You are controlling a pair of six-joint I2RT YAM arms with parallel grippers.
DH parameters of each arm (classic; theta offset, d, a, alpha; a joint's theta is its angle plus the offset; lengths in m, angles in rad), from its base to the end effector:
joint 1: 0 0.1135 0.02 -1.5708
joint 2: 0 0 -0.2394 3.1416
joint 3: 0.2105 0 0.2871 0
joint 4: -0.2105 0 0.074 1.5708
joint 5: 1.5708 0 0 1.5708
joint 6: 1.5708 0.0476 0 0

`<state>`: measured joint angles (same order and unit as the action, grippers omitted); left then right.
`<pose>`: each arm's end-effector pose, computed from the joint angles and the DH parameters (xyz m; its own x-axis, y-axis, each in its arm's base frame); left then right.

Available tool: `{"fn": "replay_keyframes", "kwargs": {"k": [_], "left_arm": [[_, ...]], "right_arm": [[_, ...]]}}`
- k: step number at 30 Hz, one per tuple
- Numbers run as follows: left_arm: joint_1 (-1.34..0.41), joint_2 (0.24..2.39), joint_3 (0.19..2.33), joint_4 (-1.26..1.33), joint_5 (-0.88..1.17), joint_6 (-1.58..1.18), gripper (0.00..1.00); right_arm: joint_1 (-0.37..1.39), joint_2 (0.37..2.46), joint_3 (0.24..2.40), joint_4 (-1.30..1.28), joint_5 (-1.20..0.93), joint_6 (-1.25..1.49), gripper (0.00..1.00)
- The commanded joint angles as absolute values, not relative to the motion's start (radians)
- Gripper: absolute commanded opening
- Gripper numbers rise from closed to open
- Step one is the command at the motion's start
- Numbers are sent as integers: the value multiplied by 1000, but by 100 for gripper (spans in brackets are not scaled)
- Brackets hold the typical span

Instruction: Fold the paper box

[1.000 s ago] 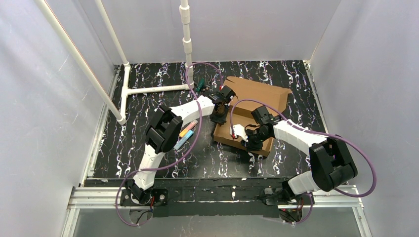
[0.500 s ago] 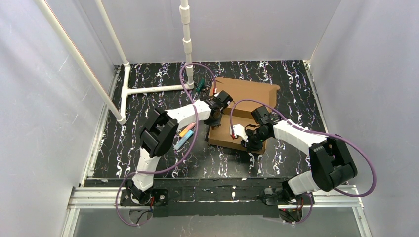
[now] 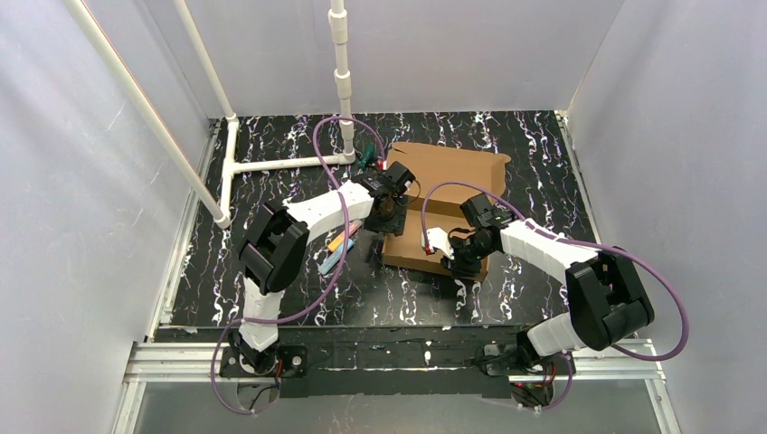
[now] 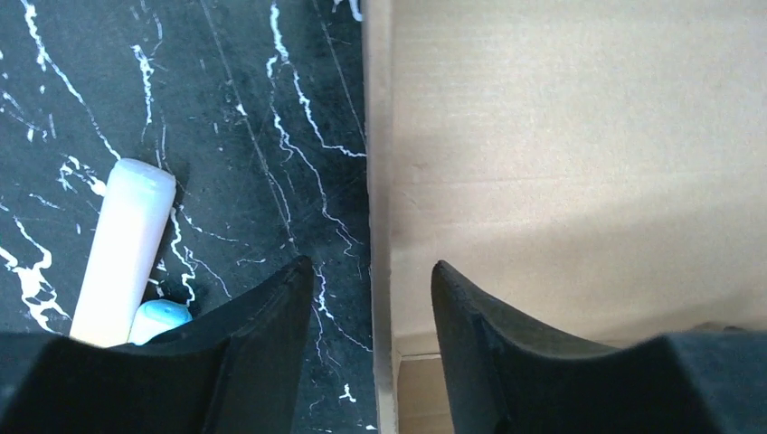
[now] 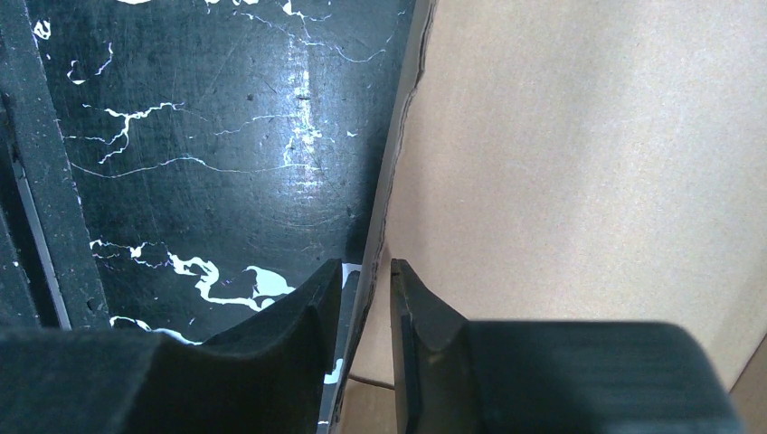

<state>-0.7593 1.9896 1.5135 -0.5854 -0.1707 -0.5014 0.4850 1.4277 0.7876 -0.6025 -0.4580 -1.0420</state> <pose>0.3344 -0.3062 0.1513 -0.8525 0.1561 -0.4988 0.2379 0.9657 -0.1043 0.2419 0.1512 0.1204 0.0474 -0.8504 -0.5240 -0.9976 -0.0142 -0.0672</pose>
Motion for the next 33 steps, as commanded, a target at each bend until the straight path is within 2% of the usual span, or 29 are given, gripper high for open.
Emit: {"fn": "replay_keyframes", "kwargs": {"k": [1, 3, 8, 10, 14, 15, 17, 19, 20, 21, 23, 27, 28, 29, 31, 33], "left_arm": [[-758, 1969, 1507, -616, -124, -511, 40], [-758, 1983, 1515, -619, -128, -513, 27], [-753, 2000, 1526, -610, -173, -499, 12], [-751, 2002, 1529, -609, -210, -494, 0], [-751, 1978, 1517, -605, -322, -518, 0], [-752, 1960, 1502, -592, -331, -525, 3], [-751, 1924, 1471, -563, -331, -527, 17], [-752, 1880, 1443, -541, -332, -524, 41], [-751, 1855, 1432, -534, -338, -522, 59], [-752, 1829, 1418, -532, -352, -523, 73], [-751, 1771, 1397, -532, -387, -516, 96], [-737, 1610, 1313, -529, -455, -525, 98], [-724, 1564, 1276, -501, -404, -489, 98], [-689, 1514, 1214, -464, -262, -448, 98], [-611, 1433, 1138, -428, -35, -405, 92], [-544, 1380, 1110, -478, 104, -359, 98]], "right_arm": [[486, 1422, 787, -607, -469, -1037, 35], [486, 1417, 787, -607, -469, -1037, 35], [486, 1407, 788, -606, -468, -1035, 35], [486, 1406, 789, -606, -468, -1034, 35], [485, 1386, 804, -620, -463, -1039, 34], [485, 1371, 816, -628, -457, -1043, 35], [478, 1319, 846, -644, -448, -1045, 42], [470, 1279, 890, -672, -455, -1039, 52], [465, 1263, 915, -698, -466, -1044, 57], [459, 1251, 940, -723, -481, -1050, 62], [451, 1234, 986, -772, -516, -1050, 67], [406, 1207, 994, -802, -638, -1026, 70], [373, 1196, 980, -800, -692, -1032, 71], [333, 1186, 954, -796, -742, -1037, 72], [265, 1161, 907, -784, -821, -1040, 76], [229, 1135, 857, -767, -867, -1039, 80]]}}
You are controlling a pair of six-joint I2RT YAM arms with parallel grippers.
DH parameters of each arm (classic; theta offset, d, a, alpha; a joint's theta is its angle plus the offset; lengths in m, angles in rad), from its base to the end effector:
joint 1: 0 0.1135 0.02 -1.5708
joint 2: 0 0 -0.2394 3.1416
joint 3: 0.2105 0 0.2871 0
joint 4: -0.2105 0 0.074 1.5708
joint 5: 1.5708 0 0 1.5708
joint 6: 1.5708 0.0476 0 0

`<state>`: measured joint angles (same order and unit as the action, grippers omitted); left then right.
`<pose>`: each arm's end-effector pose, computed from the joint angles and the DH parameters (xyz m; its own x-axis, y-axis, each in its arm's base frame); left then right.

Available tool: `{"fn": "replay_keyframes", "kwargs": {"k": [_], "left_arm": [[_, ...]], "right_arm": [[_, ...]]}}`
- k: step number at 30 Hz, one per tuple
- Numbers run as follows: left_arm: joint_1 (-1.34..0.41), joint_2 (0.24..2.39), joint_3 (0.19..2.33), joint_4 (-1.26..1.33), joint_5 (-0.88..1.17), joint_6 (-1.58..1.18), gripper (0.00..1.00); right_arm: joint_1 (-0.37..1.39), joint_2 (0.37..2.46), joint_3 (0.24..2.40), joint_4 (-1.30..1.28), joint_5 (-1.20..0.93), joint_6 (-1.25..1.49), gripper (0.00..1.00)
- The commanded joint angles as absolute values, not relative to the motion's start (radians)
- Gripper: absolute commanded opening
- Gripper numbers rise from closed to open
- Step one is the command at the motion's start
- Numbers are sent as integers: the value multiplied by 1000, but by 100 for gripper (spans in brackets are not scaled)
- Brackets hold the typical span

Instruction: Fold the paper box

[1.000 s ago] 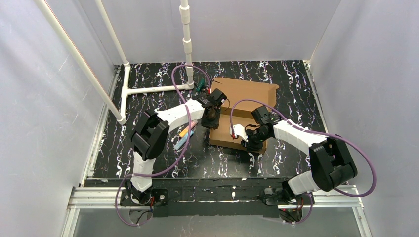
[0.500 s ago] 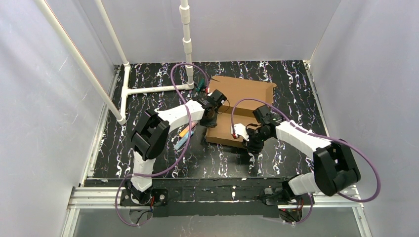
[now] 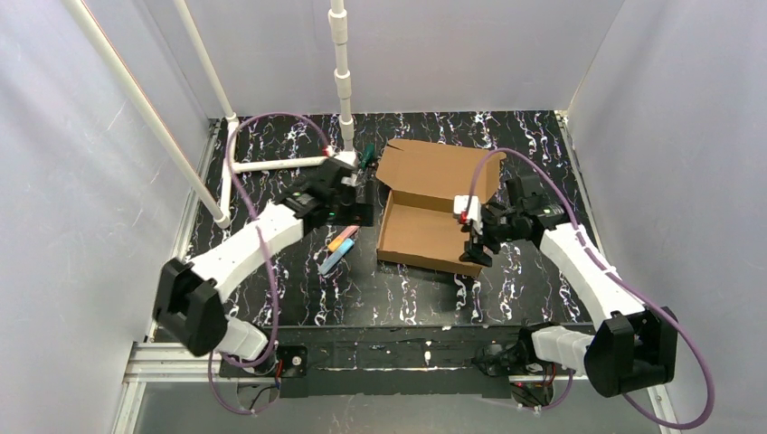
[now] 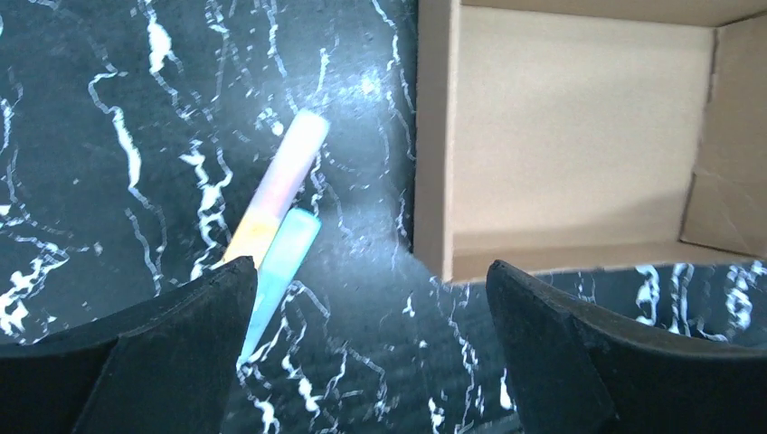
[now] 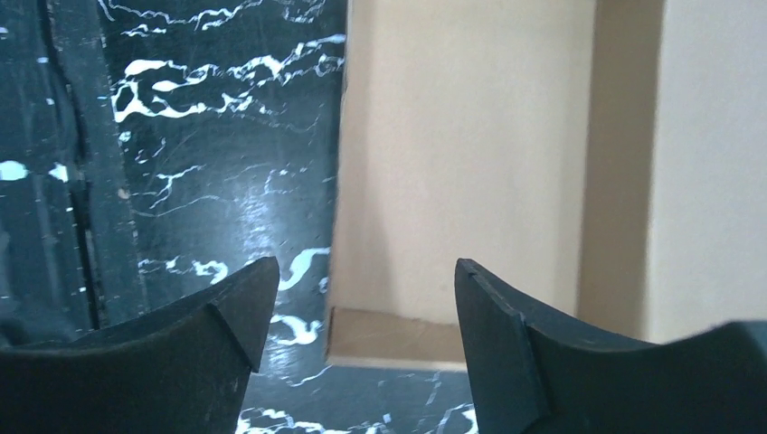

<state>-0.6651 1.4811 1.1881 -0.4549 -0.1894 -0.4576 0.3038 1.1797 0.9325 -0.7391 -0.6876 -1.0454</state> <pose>0.2992 -0.2233 0.2462 -0.6999 -0.0025 -0.7143 0.2099 0.9551 -0.2090 0.2551 0.1116 0.2319 0.0899 -0.6724 -0.7347 -0.9720 0.1015 -0.2119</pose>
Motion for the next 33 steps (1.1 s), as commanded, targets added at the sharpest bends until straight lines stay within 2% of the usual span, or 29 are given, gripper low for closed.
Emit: {"fn": "replay_keyframes", "kwargs": {"k": [1, 4, 7, 12, 16, 22, 33], "left_arm": [[-528, 1364, 1114, -527, 104, -327, 98], [-517, 1368, 1155, -664, 60, -204, 98], [-517, 1429, 1168, -698, 67, -55, 88], [-516, 1603, 1212, -655, 135, 125, 77], [-511, 1709, 1322, -653, 121, 160, 73], [-489, 1836, 1406, -671, 150, 175, 53], [-443, 1942, 1467, -650, 212, 133, 39]], "right_arm": [[219, 1123, 840, -762, -874, -1040, 82], [202, 1099, 822, -746, -879, -1033, 84], [191, 1109, 825, -742, -877, -1031, 84], [176, 1094, 802, -727, -865, -1029, 85], [166, 1092, 795, -722, -864, -1029, 85], [164, 1095, 792, -717, -859, -1031, 86], [161, 1095, 788, -718, -860, -1031, 86]]}}
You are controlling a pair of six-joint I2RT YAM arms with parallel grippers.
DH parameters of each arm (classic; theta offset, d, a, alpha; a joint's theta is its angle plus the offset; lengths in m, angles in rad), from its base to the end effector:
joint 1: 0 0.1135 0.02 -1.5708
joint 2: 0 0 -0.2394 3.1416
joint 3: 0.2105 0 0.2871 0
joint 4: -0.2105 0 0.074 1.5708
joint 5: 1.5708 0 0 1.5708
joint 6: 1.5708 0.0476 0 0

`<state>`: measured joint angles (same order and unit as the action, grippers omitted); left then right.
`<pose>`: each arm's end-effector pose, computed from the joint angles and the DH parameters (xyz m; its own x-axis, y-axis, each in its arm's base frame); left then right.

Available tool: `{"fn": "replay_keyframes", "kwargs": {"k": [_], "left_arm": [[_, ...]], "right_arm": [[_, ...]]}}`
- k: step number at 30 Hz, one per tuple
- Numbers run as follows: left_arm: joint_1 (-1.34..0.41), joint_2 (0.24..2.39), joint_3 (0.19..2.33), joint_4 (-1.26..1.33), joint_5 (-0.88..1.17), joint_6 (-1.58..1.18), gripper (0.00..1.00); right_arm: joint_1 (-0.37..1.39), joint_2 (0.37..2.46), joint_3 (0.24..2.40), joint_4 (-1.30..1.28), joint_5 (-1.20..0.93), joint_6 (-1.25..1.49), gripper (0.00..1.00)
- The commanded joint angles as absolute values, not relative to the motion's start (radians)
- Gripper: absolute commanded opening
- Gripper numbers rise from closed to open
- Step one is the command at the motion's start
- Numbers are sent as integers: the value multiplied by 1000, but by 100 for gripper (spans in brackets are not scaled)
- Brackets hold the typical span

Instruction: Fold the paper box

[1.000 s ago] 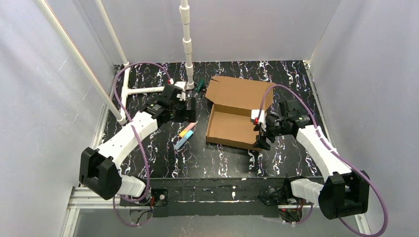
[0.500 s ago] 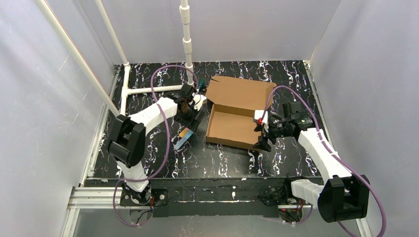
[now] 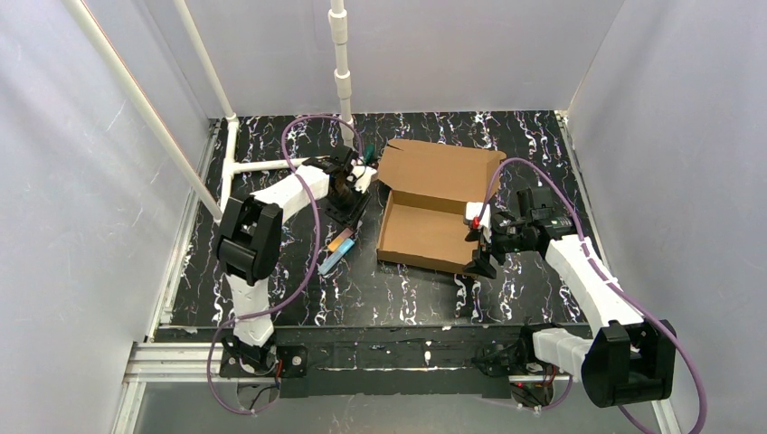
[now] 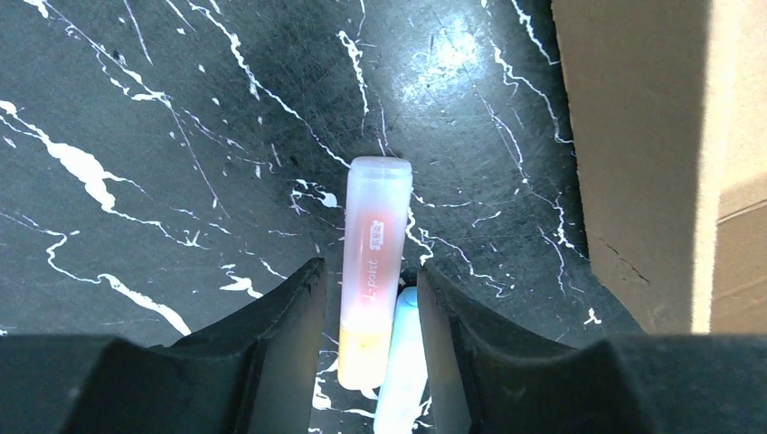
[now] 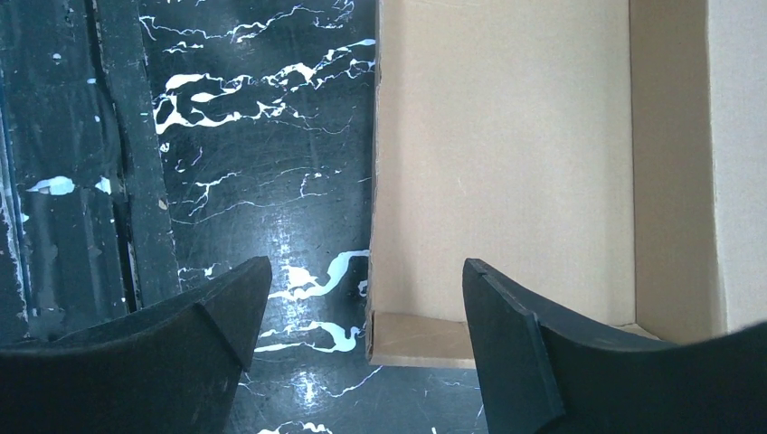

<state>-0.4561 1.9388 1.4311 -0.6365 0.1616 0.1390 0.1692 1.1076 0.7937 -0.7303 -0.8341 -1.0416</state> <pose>0.3833 -0.1966 0.1427 -0.7409 0.5158 -0.4301 0.6030 0.7929 -0.0877 0.2423 0.0772 0.2064 -0.0158 -0.5910 -0.8065 -0.9780 0.1770 -0.1106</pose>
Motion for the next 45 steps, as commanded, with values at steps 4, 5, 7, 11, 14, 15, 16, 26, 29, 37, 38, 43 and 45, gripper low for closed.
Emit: {"fn": "replay_keyframes", "kwargs": {"k": [4, 5, 7, 11, 14, 15, 16, 26, 29, 37, 38, 43, 45], "left_arm": [[-437, 1968, 1463, -649, 224, 129, 37], [-437, 1971, 1463, -648, 224, 129, 37], [-437, 1977, 1463, -646, 224, 127, 37], [-437, 1988, 1463, -643, 201, 127, 35], [-438, 1983, 1461, -632, 152, 126, 30], [-437, 1981, 1459, -627, 142, 125, 30], [-438, 1979, 1461, -626, 131, 125, 30], [-437, 1996, 1454, -620, 111, 120, 34], [-437, 2012, 1451, -615, 100, 116, 34], [-437, 1997, 1454, -616, 28, 101, 8], [-438, 1981, 1452, -615, -2, 95, 0], [-437, 1795, 1384, -552, -113, 47, 0], [-437, 1696, 1344, -524, -81, 18, 0]], "right_arm": [[160, 1097, 787, -716, -861, -1032, 86], [160, 1098, 787, -717, -861, -1032, 86], [160, 1100, 787, -719, -862, -1032, 86], [160, 1099, 787, -718, -863, -1032, 86], [158, 1095, 787, -718, -862, -1032, 86], [158, 1096, 787, -719, -862, -1033, 86], [158, 1095, 787, -719, -863, -1034, 86], [156, 1092, 787, -722, -864, -1034, 87], [156, 1091, 786, -722, -864, -1037, 87], [156, 1092, 785, -727, -864, -1041, 87], [156, 1092, 785, -727, -863, -1042, 87], [155, 1092, 785, -727, -862, -1043, 87], [155, 1093, 785, -727, -860, -1044, 87]]}}
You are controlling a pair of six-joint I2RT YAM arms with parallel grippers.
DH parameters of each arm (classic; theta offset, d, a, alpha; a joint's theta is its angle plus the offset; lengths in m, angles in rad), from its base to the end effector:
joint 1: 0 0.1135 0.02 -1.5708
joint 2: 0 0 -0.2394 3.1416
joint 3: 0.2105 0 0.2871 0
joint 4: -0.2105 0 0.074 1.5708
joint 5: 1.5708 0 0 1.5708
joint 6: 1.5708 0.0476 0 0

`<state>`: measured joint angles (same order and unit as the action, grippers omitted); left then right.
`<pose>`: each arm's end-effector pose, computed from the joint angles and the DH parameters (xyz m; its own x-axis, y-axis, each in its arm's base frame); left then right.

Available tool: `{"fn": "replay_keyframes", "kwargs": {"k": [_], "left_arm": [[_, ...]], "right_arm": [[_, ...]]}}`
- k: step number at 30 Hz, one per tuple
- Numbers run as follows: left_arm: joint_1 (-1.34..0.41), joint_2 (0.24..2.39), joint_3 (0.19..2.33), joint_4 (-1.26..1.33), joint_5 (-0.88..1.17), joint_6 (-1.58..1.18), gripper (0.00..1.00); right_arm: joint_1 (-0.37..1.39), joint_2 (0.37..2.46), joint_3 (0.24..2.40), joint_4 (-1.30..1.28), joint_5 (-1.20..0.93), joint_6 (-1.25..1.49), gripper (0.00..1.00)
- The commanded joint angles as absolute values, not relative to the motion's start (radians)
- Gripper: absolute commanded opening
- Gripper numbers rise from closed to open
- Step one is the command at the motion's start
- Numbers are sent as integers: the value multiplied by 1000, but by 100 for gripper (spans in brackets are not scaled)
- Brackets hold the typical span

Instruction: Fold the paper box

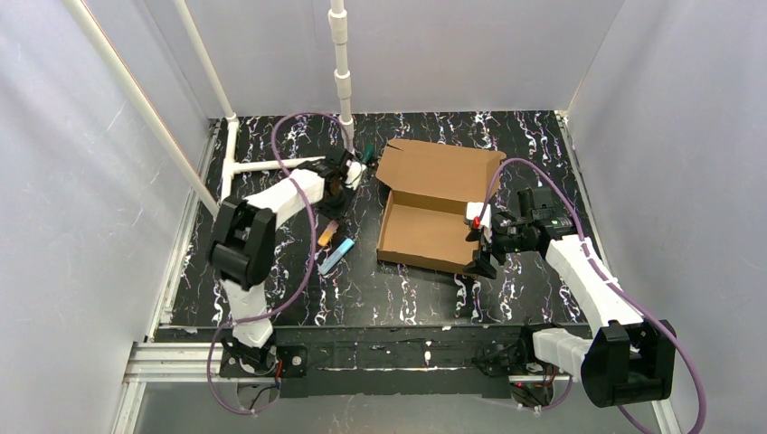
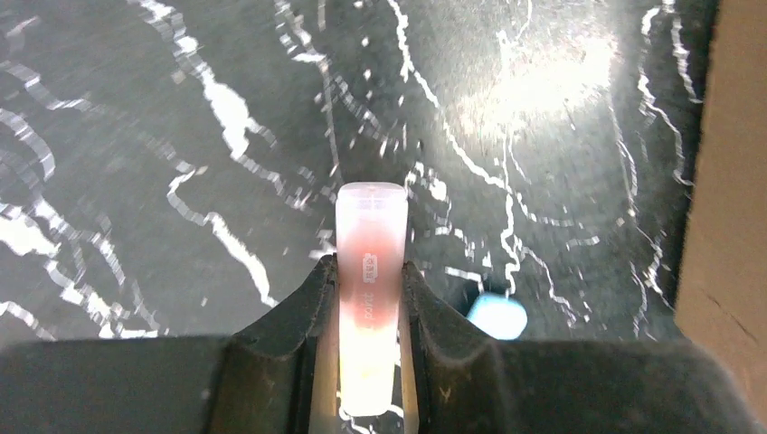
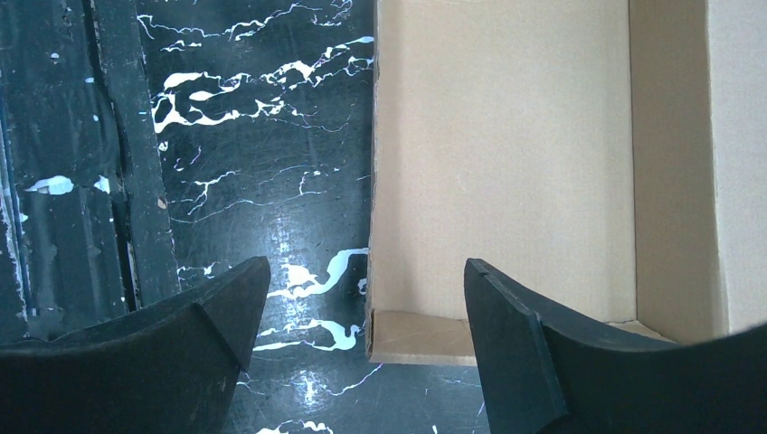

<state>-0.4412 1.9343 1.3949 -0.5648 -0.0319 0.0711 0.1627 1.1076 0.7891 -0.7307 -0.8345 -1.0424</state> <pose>0.3908 -0.1829 0.1359 -0.7761 0.4451 -0.4467 0.4702 0.8805 0.0604 0.2422 0.0755 0.2049 -0.0228 -0.5915 -0.8060 -0.9774 0.1827 -0.1064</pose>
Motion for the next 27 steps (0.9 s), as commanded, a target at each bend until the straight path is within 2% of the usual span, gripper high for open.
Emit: {"fn": "replay_keyframes", "kwargs": {"k": [1, 4, 7, 10, 15, 24, 27], "left_arm": [[-437, 1645, 1318, -505, -25, 9, 0], [-437, 1496, 1230, -431, 289, -49, 0], [-443, 1437, 1138, -305, 575, -189, 0], [-502, 1430, 1108, -208, 704, -277, 0], [-643, 1477, 1169, -154, 619, -274, 0], [-683, 1802, 1393, -222, 304, -456, 0], [-698, 1878, 1484, -292, 206, -443, 21]], "right_arm": [[154, 1093, 785, -727, -860, -1044, 87], [153, 1094, 785, -727, -858, -1045, 87], [152, 1094, 783, -725, -855, -1046, 88], [149, 1094, 781, -724, -854, -1046, 88], [143, 1095, 779, -724, -856, -1048, 88], [134, 1090, 775, -725, -860, -1053, 88], [133, 1092, 774, -730, -862, -1057, 89]]}}
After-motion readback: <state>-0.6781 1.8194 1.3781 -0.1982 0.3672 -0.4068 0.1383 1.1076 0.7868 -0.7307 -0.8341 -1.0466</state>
